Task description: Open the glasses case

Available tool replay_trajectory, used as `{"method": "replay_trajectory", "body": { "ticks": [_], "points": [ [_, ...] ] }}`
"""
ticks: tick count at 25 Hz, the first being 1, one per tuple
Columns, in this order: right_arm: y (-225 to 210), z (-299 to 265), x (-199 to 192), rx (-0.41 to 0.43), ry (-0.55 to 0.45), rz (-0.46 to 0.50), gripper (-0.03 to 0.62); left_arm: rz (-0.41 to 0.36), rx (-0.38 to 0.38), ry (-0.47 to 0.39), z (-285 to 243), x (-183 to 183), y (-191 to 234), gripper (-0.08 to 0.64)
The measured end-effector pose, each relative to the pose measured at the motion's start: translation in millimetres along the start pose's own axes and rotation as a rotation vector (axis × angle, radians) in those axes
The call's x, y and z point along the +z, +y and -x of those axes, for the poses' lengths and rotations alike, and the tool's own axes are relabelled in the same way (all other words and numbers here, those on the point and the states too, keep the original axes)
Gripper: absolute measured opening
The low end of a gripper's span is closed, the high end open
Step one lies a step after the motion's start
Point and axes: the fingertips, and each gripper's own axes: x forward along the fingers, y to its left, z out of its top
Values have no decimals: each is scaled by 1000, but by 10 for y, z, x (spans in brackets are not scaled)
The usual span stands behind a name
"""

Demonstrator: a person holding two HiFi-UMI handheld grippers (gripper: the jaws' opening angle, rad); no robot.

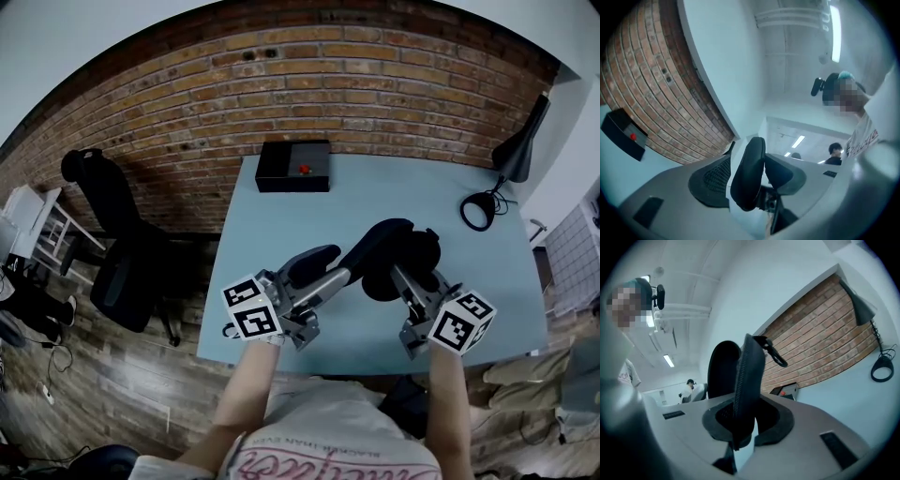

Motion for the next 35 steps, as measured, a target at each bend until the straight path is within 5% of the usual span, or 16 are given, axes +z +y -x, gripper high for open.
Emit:
{"method": "replay_trajectory", "body": {
  "ticks": [8, 12, 14, 20, 35],
  "points": [
    [-348, 81, 97, -286, -9, 70, 49, -380, 293, 154, -97, -91, 240, 261],
    [-406, 133, 150, -411, -40, 165, 49, -570, 429, 142, -118, 9, 252, 258],
    [-403, 158, 191, -447, -56, 206, 49, -621, 492, 127, -107, 61, 282, 195],
    [-357, 207, 270, -525, -78, 268, 50, -627, 605, 106, -39, 114, 418, 8],
    [-481, 230, 52, -600, -1, 124, 49, -662, 584, 177, -103, -52, 388, 7]
  ]
}}
